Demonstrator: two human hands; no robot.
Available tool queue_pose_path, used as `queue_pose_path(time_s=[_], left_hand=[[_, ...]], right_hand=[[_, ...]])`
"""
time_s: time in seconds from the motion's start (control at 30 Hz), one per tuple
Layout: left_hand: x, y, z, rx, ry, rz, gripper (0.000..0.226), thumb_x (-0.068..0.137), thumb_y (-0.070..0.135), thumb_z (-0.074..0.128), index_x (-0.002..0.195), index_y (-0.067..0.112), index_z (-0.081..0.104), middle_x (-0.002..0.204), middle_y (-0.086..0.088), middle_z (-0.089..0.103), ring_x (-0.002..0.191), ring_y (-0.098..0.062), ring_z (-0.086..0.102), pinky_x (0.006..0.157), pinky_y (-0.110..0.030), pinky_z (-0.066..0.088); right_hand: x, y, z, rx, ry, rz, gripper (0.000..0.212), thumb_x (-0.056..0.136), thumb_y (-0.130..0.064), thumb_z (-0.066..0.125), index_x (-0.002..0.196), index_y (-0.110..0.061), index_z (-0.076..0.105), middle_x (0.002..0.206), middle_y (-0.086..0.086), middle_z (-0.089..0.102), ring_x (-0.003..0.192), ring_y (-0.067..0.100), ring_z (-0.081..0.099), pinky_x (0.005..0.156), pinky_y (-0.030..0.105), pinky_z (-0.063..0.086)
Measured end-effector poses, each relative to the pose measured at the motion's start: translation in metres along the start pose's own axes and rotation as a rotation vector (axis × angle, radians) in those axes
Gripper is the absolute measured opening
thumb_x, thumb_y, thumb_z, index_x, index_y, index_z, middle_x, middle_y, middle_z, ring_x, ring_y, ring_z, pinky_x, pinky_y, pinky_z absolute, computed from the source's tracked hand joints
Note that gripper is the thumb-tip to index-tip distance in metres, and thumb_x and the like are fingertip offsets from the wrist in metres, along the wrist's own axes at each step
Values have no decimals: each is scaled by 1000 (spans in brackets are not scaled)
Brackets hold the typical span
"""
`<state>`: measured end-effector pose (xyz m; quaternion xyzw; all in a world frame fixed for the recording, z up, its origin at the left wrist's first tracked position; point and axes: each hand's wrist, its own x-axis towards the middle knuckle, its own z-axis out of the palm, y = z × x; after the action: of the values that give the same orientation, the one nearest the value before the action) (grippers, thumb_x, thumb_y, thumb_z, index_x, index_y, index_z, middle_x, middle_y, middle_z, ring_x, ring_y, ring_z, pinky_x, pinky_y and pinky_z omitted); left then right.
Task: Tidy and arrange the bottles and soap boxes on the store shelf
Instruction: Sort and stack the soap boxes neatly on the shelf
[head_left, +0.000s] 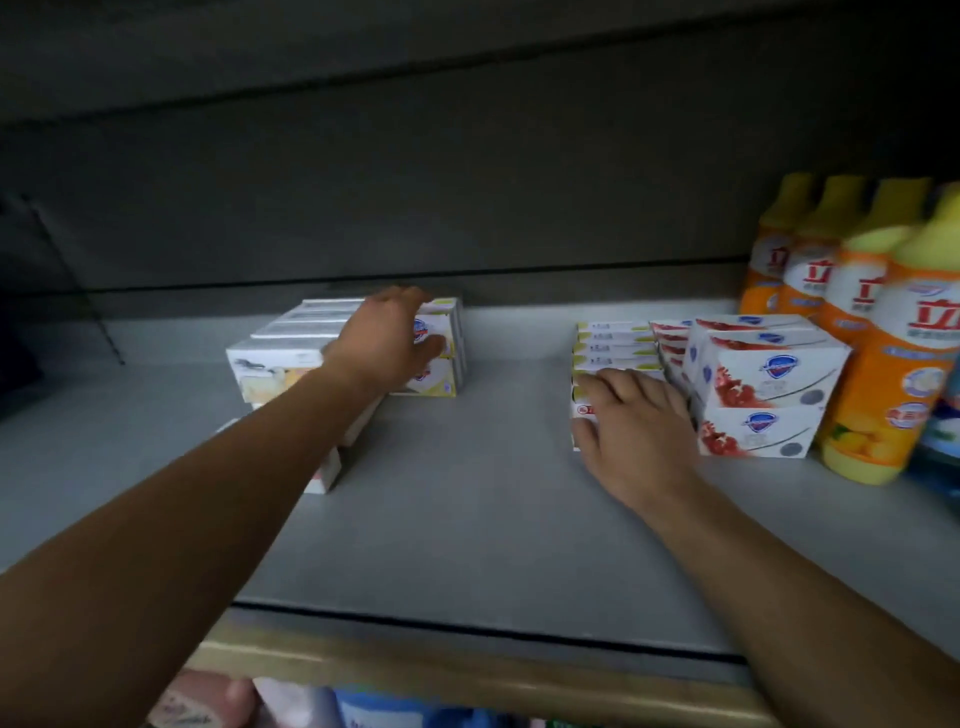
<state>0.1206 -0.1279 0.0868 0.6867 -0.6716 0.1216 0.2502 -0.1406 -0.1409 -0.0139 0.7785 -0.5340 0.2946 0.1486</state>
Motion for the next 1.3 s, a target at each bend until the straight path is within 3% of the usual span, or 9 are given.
queue_pose_path(time_s=[0.17,0.47,0.6,0.7,0.8,0.9,1.07,1.2,1.3], left_hand=[[36,-12,37,176,-119,-81,60,83,42,68,131,13,50,134,-14,54,122,-34,49,97,-38,41],[22,-3,45,426,79,-69,45,85,37,64,122,15,51,123,-14,43,114,-38,39,96,-48,34],[-9,17,29,-27,125,32,51,82,32,72,127,17,56,118,-15,44,107,-38,50,91,-46,46],[-36,30,14,-239,99,9,55,81,33,75,131,22,57,112,-6,54,104,-25,55,88,-26,41],[-65,38,-2,-561,-35,-91,26,83,32,74,106,37,64,85,16,68,74,-1,60,68,-16,46],[-87,39,-14,-856,-271,-52,15,85,29,72,86,14,69,73,1,66,65,-9,57,59,-26,48],[-117,53,-10,-1208,-555,-52,37,82,23,69,112,3,67,113,-20,69,99,-24,65,92,-39,51],[-134,64,-2,-1559,-475,-276,43,76,32,68,113,11,67,112,-19,69,95,-28,68,82,-38,57],[-150,73,8,-1651,-477,-289,42,74,41,65,106,14,66,95,-13,71,73,-27,70,69,-37,61]], right_hand=[[0,1,3,38,29,15,46,79,-38,65,122,-21,65,117,-1,63,109,28,55,99,37,26],[2,0,2,38,-14,15,52,84,-45,55,131,-24,57,126,-3,57,118,26,47,103,37,20],[4,0,-4,10,-98,20,59,83,-51,53,137,-27,50,134,-6,52,127,25,39,112,39,13],[5,-3,-16,64,-86,-6,72,79,-50,60,144,-26,41,146,-5,42,140,25,26,118,42,6],[4,-11,-37,403,-72,-155,90,74,-32,73,152,-27,27,155,-4,29,143,21,25,117,35,20],[-5,-22,-59,543,-165,-344,101,74,-17,74,152,-43,15,160,-16,10,145,13,21,114,32,29],[-38,-23,-79,665,-233,-359,75,80,-15,76,143,-37,43,144,-15,38,131,2,40,105,23,38],[-68,-15,-87,822,-267,-63,58,77,-25,80,129,-37,57,123,-19,58,110,-6,53,93,13,43],[-81,-12,-86,946,-256,185,22,87,-41,68,108,-33,66,98,-15,71,87,2,65,79,23,51]])
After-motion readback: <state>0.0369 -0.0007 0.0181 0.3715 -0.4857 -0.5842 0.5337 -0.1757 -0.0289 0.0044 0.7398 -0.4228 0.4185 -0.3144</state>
